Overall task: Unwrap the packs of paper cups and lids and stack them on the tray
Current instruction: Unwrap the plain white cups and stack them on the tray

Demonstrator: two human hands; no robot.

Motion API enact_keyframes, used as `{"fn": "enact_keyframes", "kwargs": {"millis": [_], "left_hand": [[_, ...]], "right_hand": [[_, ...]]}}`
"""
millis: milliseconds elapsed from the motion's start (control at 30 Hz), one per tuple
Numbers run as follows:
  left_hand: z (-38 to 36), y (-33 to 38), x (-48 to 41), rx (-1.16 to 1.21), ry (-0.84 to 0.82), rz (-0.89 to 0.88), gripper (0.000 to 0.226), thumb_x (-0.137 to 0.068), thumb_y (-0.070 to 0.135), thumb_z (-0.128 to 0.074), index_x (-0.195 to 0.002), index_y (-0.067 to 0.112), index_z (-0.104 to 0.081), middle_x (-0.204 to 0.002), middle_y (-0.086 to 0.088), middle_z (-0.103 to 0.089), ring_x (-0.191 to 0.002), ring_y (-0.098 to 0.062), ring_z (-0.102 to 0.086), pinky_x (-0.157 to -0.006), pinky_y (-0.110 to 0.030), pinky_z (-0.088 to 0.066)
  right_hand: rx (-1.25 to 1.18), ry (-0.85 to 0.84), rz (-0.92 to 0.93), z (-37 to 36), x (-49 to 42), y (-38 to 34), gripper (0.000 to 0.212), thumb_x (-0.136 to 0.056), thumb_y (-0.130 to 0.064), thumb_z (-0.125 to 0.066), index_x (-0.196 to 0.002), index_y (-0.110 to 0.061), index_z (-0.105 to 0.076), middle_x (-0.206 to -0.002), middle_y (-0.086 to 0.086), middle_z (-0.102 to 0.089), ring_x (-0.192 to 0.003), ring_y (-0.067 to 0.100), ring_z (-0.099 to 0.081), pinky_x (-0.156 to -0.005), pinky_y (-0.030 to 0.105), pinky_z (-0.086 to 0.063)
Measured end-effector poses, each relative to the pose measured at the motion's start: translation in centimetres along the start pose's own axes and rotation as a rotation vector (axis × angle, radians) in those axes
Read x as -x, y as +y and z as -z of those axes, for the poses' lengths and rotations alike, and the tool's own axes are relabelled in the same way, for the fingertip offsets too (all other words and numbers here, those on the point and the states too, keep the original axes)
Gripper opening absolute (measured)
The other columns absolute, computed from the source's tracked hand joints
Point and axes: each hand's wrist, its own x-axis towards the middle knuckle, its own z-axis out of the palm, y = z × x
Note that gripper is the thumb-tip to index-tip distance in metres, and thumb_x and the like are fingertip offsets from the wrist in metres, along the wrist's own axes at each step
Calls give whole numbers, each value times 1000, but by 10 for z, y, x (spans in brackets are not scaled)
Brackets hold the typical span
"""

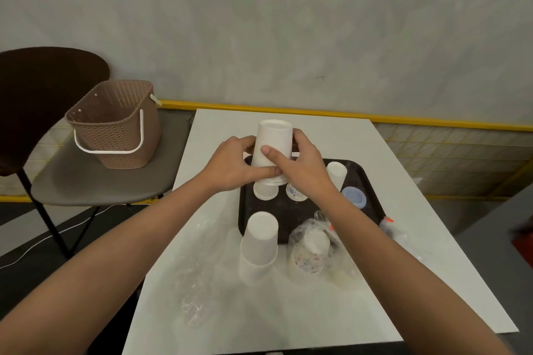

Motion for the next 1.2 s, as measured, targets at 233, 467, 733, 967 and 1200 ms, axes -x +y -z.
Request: {"fn": "enact_keyframes", "kwargs": {"millis": [233, 467, 733, 967, 1200], "left_hand": [[-12, -23, -55, -67, 26, 84, 88, -49, 72, -61, -120, 20, -60, -106, 6, -67, -95, -12, -59, -82, -35, -50], [-39, -55, -94, -53, -1, 217, 89, -53, 67, -68, -127, 19, -53, -116, 2, -65, -103, -18, -60, -88, -45, -52], [-69, -95, -109, -153, -57, 289, 84, -59, 65, -73, -129, 25, -49, -117, 4, -63, -104, -21, -57, -89, -46, -50], [-87, -119, -108, -198, -107, 307, 83, -58, 65, -70, -129, 29, -48, -101, 10, -58, -107, -19, -50, -91, -40, -43], [-103, -130, -101, -358, -123, 265, 74, -62, 59, -73, -125, 28, -50, -105, 5, -61, -109, -19, -48, -91, -35, -34]], "right_hand": [[81, -65, 6, 14, -61, 19, 53, -82, -36, -69, -129, -23, -47, -119, -7, -56, -101, 7, -52, -75, 13, -44], [162, -217, -3, 15, -107, 50, 58, -86, -30, -67, -137, -32, -40, -129, -3, -53, -102, 10, -51, -77, 15, -44], [219, -322, -73, 11, -128, 92, 43, -90, -31, -61, -132, -27, -49, -131, -3, -54, -101, 7, -52, -74, 10, -41], [180, -402, -127, 3, -129, 116, 42, -84, -27, -69, -123, -24, -57, -122, -2, -59, -100, 12, -58, -83, 23, -50], [167, -405, -184, 2, -122, 134, 45, -81, -12, -70, -123, -19, -56, -104, -7, -61, -86, 3, -59, -76, 14, -46]]}}
